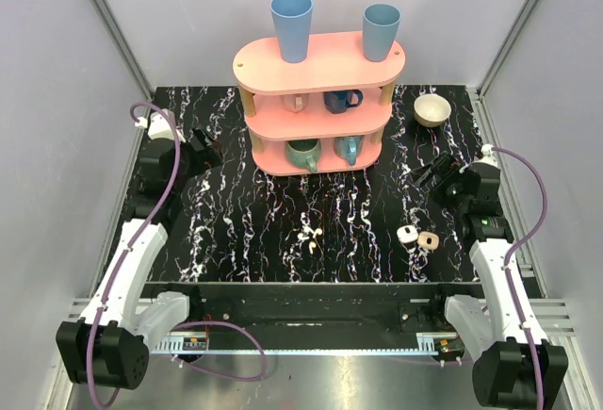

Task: Insert the wireless bluetooth earbuds into the charging case
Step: Pick up the charging case from the center of the board.

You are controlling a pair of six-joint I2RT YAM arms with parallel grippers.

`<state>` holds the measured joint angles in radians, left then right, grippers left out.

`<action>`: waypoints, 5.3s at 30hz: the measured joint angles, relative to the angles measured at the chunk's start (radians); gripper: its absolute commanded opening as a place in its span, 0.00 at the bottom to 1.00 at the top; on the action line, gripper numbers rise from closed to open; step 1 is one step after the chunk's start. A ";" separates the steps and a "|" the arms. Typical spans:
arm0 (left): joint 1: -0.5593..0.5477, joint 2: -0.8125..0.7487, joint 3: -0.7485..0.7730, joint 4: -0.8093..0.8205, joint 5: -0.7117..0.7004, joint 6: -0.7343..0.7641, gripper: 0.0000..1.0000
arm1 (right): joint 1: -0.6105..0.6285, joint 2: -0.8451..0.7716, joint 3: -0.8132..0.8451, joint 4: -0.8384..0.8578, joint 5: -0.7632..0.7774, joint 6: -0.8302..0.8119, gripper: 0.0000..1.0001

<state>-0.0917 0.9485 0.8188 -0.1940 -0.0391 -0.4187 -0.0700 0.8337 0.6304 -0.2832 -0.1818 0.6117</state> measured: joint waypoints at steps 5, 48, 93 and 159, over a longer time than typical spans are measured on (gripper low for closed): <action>0.000 0.000 0.053 -0.045 0.018 -0.001 0.99 | 0.000 -0.011 0.018 -0.079 0.010 -0.010 1.00; -0.093 -0.030 0.251 -0.329 -0.133 0.206 0.99 | 0.000 -0.068 0.028 -0.523 0.266 0.203 1.00; -0.097 -0.042 0.219 -0.335 -0.188 0.205 0.99 | 0.000 0.187 -0.010 -0.591 0.363 1.005 0.92; -0.105 -0.048 0.218 -0.335 -0.224 0.206 0.99 | -0.103 0.441 -0.011 -0.488 0.260 0.934 0.80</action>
<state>-0.1963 0.9001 1.0370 -0.5293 -0.2630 -0.2131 -0.1730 1.2743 0.6197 -0.7712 0.0780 1.5459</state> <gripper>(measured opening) 0.988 0.778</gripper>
